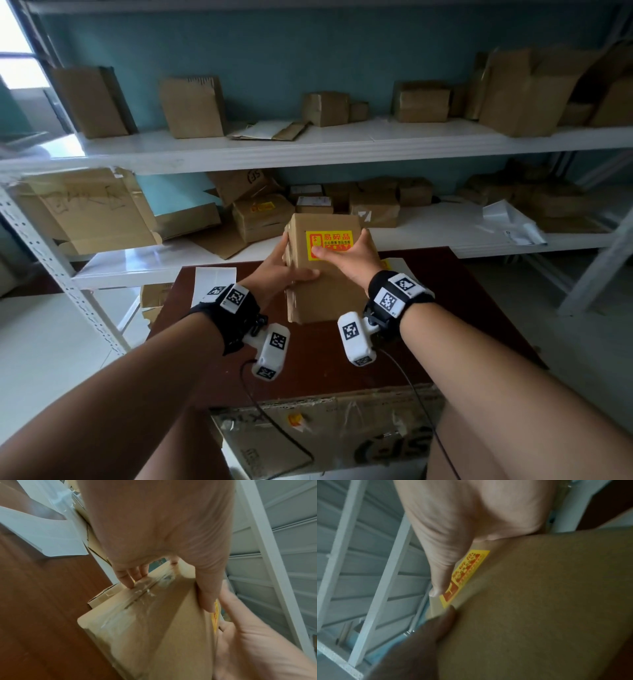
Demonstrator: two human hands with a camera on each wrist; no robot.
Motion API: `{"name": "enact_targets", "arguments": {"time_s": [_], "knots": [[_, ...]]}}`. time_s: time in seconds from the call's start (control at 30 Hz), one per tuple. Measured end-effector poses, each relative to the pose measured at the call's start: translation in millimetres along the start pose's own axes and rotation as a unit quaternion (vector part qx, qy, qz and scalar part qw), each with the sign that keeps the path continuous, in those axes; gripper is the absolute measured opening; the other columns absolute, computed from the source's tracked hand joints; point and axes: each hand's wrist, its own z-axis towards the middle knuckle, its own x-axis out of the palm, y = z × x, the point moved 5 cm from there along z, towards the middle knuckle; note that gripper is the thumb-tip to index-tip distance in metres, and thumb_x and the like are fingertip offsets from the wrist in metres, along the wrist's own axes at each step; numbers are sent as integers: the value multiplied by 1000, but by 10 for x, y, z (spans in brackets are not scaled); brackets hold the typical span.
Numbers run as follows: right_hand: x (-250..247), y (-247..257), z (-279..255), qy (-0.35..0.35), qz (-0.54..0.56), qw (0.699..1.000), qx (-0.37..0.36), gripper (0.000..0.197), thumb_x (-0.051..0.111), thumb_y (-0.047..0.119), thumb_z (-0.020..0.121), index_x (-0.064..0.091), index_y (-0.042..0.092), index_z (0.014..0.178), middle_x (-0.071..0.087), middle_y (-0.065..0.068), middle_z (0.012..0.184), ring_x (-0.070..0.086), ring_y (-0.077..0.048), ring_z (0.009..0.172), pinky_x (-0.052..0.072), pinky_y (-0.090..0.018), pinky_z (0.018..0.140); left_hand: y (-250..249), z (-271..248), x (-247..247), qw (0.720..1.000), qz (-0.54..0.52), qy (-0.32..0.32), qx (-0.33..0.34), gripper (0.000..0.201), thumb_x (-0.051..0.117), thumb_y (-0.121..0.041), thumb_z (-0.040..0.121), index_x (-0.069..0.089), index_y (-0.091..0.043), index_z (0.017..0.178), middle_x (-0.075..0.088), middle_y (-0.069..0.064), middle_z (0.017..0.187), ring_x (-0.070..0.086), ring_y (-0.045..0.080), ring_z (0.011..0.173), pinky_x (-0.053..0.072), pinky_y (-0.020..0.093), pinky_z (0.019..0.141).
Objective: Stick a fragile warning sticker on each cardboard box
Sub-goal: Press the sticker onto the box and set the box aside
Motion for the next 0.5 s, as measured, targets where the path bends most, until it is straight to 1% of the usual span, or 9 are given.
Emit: {"name": "enact_targets", "arguments": {"time_s": [0.1,0.17,0.23,0.3,0.37,0.4,0.43,0.47,0.5], "knots": [[2,50,-10,-5,-50,999,-6,139,85,61,62,-5,16,158,25,-7,162,30,-27,147,33,-45,117,-35,40,-31,1000,18,-22,-4,110,86,-12,73,18,-51,150,67,3,126,65,21,115,54,35,90],[-20,76,-5,-4,-63,998,-9,135,85,60,63,0,16,158,35,-7,157,38,-28,142,38,-43,112,-12,66,-64,999,30,-21,-18,124,93,-25,63,12,-45,155,65,1,130,63,20,119,50,41,101],[-59,97,1,-13,-86,996,-19,130,84,65,61,10,16,157,45,-5,151,47,-28,136,43,-44,108,7,71,-95,999,36,-23,-33,130,95,-33,57,10,-43,155,63,-1,133,61,19,121,45,45,108],[-106,88,4,-16,-89,996,-26,121,82,66,62,22,17,154,50,-2,146,50,-26,132,45,-44,106,9,63,-110,998,36,-22,-42,128,93,-32,59,10,-43,155,63,-2,133,61,19,120,43,46,110],[-139,63,-10,-14,-54,998,-40,104,82,60,68,34,17,149,53,6,139,51,-18,126,44,-41,106,4,44,-108,998,39,-16,-49,130,93,-33,58,9,-43,156,64,-1,131,62,19,119,43,45,110],[-153,35,-8,-9,-35,998,-44,100,81,62,66,39,18,146,54,10,136,52,-14,124,44,-40,107,2,41,-109,998,39,-14,-48,126,92,-31,61,11,-42,156,65,0,130,63,19,118,44,43,109],[-167,6,0,-7,-15,999,-45,98,81,64,63,45,19,143,57,9,136,54,-14,123,45,-43,108,-7,32,-103,998,41,-12,-45,116,90,-26,67,15,-44,154,66,0,127,63,19,116,47,39,105],[-174,-22,15,4,7,999,-46,91,81,61,66,49,21,140,61,6,134,58,-15,121,48,-45,106,-17,23,-97,998,43,-11,-41,106,86,-20,73,19,-46,151,67,0,125,64,18,115,49,34,98],[-167,-47,24,20,30,998,-52,77,81,50,74,52,21,139,64,3,132,61,-17,120,49,-47,105,-29,8,-82,998,44,-7,-37,100,82,-16,78,20,-48,149,68,-1,123,64,17,113,50,30,91]]}}
